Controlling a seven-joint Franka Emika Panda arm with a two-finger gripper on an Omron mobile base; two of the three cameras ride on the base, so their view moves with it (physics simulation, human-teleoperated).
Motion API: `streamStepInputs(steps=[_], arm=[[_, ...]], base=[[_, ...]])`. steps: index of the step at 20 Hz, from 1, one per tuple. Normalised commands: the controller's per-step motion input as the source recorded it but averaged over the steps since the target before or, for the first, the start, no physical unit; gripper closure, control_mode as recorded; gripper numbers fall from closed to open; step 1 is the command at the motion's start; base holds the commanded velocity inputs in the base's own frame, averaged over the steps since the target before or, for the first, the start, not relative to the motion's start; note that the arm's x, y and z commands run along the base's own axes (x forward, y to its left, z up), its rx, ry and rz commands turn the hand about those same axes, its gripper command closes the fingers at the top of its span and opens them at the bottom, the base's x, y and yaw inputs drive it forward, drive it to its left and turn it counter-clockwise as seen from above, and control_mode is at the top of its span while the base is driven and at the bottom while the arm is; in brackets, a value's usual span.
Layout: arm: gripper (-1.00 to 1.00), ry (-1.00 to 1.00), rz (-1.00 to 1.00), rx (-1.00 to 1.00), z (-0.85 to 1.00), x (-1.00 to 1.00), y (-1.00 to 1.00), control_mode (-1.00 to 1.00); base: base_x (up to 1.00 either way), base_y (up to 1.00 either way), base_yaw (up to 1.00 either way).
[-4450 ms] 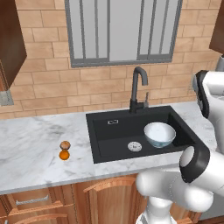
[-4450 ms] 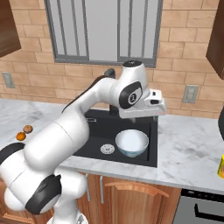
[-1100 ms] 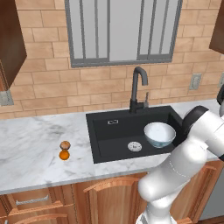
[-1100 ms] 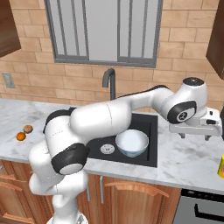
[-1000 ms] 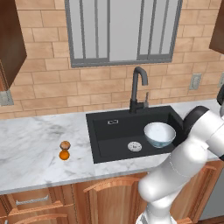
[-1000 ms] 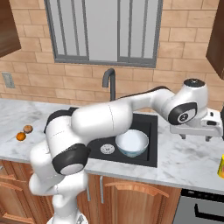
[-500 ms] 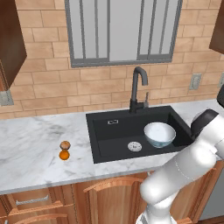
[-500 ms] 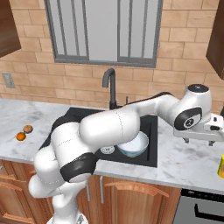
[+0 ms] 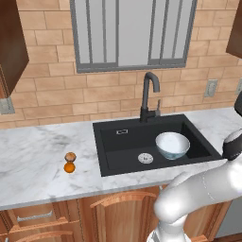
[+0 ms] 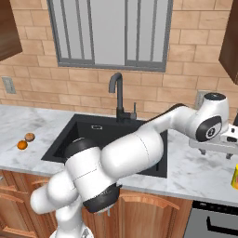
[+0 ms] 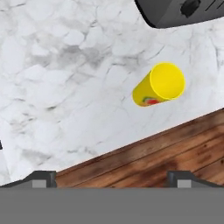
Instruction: Remove the tangerine and tangerine from the sink. Then move the bowl and cup from the counter to the sink for washing.
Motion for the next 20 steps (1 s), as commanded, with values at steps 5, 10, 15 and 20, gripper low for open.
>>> streamStepInputs(steps=[5, 10, 15, 20], arm=[[-1.00, 0.08, -0.09, 0.01, -0.04, 0.05, -0.10, -1.00], [-1.00, 0.13, -0.12, 0.01, -0.03, 0.00, -0.11, -1.00], [-1.00, 0.09, -0.09, 0.04, -0.02, 0.02, -0.08, -1.00], [-1.00, 0.07, -0.03, 0.08, 0.00, 0.02, -0.09, -1.00]], base=[[0.00, 0.00, 0.00], [0.00, 0.00, 0.00], [0.00, 0.00, 0.00], [0.00, 0.00, 0.00]])
